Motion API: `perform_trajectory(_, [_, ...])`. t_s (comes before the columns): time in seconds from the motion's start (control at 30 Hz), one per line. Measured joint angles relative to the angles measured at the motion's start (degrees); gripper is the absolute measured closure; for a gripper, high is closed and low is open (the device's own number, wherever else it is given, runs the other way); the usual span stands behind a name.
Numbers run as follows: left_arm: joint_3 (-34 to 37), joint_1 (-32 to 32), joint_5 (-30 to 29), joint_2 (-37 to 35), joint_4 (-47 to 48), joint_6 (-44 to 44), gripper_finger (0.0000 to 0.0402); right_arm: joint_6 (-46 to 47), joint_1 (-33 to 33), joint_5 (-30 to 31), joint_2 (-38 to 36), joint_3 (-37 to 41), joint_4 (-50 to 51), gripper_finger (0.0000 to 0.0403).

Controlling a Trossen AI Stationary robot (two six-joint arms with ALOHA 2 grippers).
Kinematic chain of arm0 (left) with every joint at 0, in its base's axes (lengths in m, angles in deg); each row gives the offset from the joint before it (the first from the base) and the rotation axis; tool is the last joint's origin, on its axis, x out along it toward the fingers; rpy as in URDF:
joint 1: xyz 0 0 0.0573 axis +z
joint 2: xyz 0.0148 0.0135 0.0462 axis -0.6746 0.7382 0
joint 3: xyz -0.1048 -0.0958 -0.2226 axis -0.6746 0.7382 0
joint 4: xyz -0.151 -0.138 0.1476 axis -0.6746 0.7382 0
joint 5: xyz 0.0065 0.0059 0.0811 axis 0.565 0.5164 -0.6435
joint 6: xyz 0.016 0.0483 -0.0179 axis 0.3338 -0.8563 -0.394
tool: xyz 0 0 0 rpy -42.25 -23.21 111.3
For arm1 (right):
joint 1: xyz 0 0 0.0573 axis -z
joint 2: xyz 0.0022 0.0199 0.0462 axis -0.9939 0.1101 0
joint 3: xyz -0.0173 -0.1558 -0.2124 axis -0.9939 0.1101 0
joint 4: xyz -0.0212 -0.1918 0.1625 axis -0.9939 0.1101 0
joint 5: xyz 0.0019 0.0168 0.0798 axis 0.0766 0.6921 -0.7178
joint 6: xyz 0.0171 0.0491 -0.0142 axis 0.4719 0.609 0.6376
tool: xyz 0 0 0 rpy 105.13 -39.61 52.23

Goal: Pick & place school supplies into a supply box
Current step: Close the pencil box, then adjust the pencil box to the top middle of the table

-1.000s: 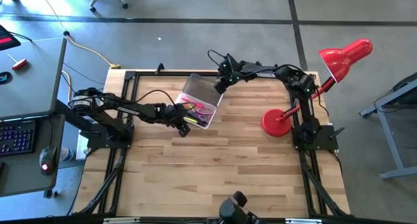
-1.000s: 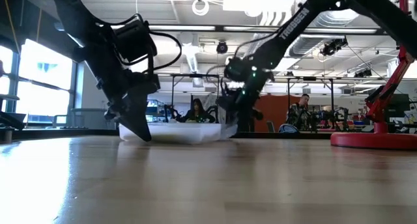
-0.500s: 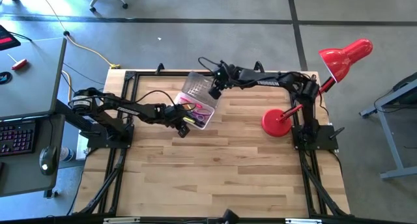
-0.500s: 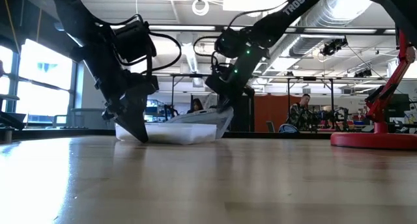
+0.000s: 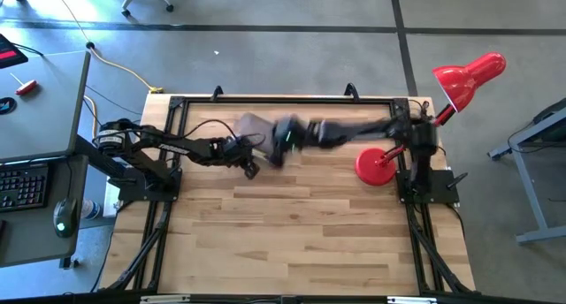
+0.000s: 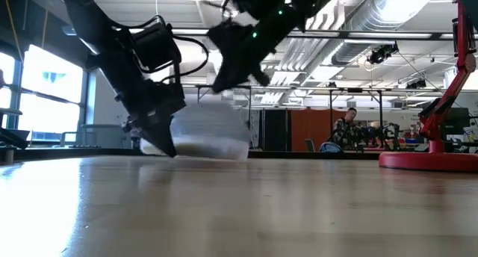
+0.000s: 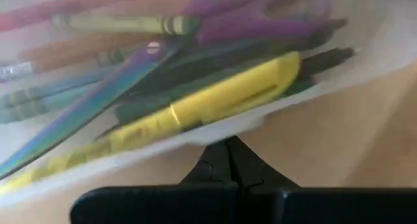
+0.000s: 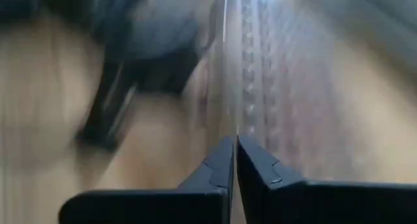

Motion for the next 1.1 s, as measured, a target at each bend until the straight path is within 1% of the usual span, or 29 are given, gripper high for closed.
perform_trajectory(0.03, [-0.01, 0.00, -0.84, -0.08, -0.08, 0.02, 0.0392, 0.22, -1.21, -0.72, 0.06, 0.28, 0.39, 0.0403])
perform_trajectory(0.1, [0.14, -0.05, -1.26, -0.02, 0.76, 0.03, 0.0392, 0.98, -3.63, -1.72, 2.50, 1.16, 1.68, 0.0403])
perform_trajectory(0.17, [0.17, 0.09, -0.22, -0.02, 0.84, 0.03, 0.0392, 0.93, -5.32, 1.36, 3.43, 0.99, 1.68, 0.0403])
perform_trajectory(0.23, [0.13, 0.09, 0.59, -0.04, 0.88, 0.05, 0.0392, 0.61, -6.39, 4.75, 0.28, 0.47, 1.17, 0.0403])
perform_trajectory(0.3, [0.17, 0.09, 1.23, -0.04, 1.29, 0.05, 0.0392, 0.06, -7.13, 7.84, -0.71, 0.01, 0.52, 0.0403])
perform_trajectory(0.37, [0.17, 0.01, 1.80, -0.04, 1.27, 0.05, 0.0392, -0.95, -7.15, 9.33, -1.66, 0.12, 1.07, 0.0403])
perform_trajectory(0.47, [0.24, -0.79, 3.53, -0.71, 1.69, -0.04, 0.0392, -2.37, -5.89, 9.23, -1.62, 0.78, 1.73, 0.0403])
perform_trajectory(0.57, [-0.12, -2.15, 4.11, -4.72, 4.44, -0.16, 0.0392, -3.08, -3.48, 9.92, -6.33, 0.14, -0.32, 0.0403])
perform_trajectory(0.63, [-1.54, -3.31, 3.44, -8.29, 8.21, 0.04, 0.0392, -3.74, -1.89, 10.05, -7.21, -0.05, -0.92, 0.0403])
perform_trajectory(0.67, [-2.31, -3.89, 2.36, -10.73, 11.23, -0.04, 0.0392, -3.94, -1.19, 10.31, -7.22, 0.01, -0.46, 0.0403])
perform_trajectory(0.73, [-4.42, -4.81, -2.24, -14.91, 15.82, -1.34, 0.0392, -4.01, 0.44, 8.89, -6.57, 0.16, -0.62, 0.0403])
perform_trajectory(0.77, [-5.42, -4.99, -5.27, -17.21, 18.26, -1.97, 0.0392, -4.09, 1.03, 8.57, -5.86, 0.47, -0.46, 0.0403])
perform_trajectory(0.8, [-6.31, -4.90, -9.59, -18.97, 20.84, -2.41, 0.0392, -4.03, 1.59, 6.49, -5.32, 0.79, 0.65, 0.0403])
perform_trajectory(0.87, [-7.86, -4.20, -17.69, -21.67, 23.07, -3.48, 0.0392, -3.93, 2.58, 4.33, -5.14, 0.33, -2.20, 0.0403])
perform_trajectory(0.9, [-8.20, -3.21, -20.49, -22.41, 24.15, -4.44, 0.0392, -3.63, 2.97, 3.37, -4.61, 0.10, -3.56, 0.0403])
perform_trajectory(0.93, [-8.32, -1.79, -21.56, -22.90, 24.18, -5.63, 0.0392, -3.58, 3.34, 2.81, -4.13, 0.01, -4.27, 0.0403])
perform_trajectory(0.97, [-8.44, -0.16, -20.72, -23.23, 23.70, -6.68, 0.0392, -3.57, 3.52, 1.83, -3.59, 0.06, -4.32, 0.0403])
perform_trajectory(1.07, [-7.78, 5.75, -12.55, -21.69, 23.64, -7.71, 0.0392, -3.50, 3.79, 0.64, -0.68, 0.51, -4.86, 0.0403])
perform_trajectory(1.1, [-7.15, 7.51, -10.81, -20.56, 23.43, -7.74, 0.0392, -3.49, 3.70, 0.10, -0.28, 0.58, -4.77, 0.0403])
